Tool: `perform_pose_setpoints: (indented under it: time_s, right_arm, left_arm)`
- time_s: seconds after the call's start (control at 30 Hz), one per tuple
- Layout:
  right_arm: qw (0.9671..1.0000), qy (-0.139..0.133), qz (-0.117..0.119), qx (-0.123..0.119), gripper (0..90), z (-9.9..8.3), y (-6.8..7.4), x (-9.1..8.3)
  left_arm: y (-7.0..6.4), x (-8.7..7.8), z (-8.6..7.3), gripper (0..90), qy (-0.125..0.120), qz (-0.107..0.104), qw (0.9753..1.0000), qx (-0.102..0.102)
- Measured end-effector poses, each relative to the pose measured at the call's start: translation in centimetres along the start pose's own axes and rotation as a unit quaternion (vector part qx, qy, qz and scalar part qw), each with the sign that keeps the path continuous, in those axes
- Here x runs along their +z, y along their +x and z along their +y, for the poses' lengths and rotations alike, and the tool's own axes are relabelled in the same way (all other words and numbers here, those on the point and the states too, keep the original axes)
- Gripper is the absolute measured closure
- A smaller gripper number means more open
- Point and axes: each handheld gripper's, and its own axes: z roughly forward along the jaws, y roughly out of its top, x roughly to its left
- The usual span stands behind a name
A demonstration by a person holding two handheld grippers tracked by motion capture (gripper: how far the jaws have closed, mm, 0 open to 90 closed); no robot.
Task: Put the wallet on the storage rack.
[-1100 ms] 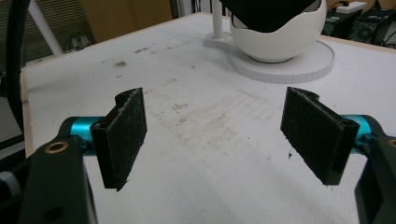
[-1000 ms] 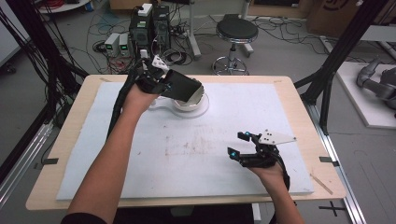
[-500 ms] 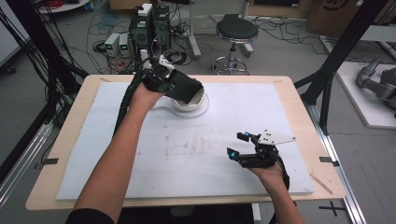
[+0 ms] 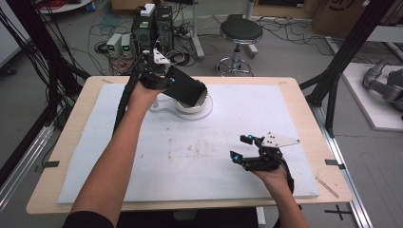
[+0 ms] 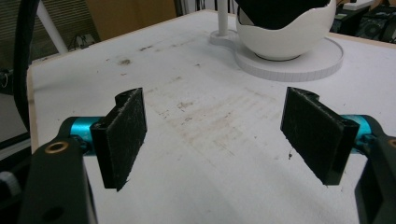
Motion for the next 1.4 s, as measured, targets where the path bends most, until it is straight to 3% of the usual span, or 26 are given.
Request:
perform_pose_setpoints:
  time_s: [0.27, 0.6, 0.97, 1.4]
  right_arm:
    - [1.0000, 0.002, -0.003, 0.000, 22.9, -0.1, -0.2, 0.1]
    - [1.0000, 0.008, 0.001, 0.000, 23.0, -0.1, -0.1, 0.5]
    - [1.0000, 0.005, 0.005, 0.002, 22.5, -0.1, 0.1, 0.5]
    - [1.0000, 0.001, 0.007, 0.002, 21.9, 0.0, 0.3, 0.4]
  left_arm:
    - [0.4, 1.3, -0.3, 56.8, -0.005, 0.023, 0.9997, -0.004]
    - [0.9, 2.3, -0.7, 57.0, 0.000, 0.047, 0.9989, -0.006]
    - [0.5, 1.5, -0.5, 54.0, -0.005, 0.032, 0.9995, -0.007]
    - [0.6, -0.6, -0.8, 45.4, -0.032, 0.022, 0.9989, -0.027]
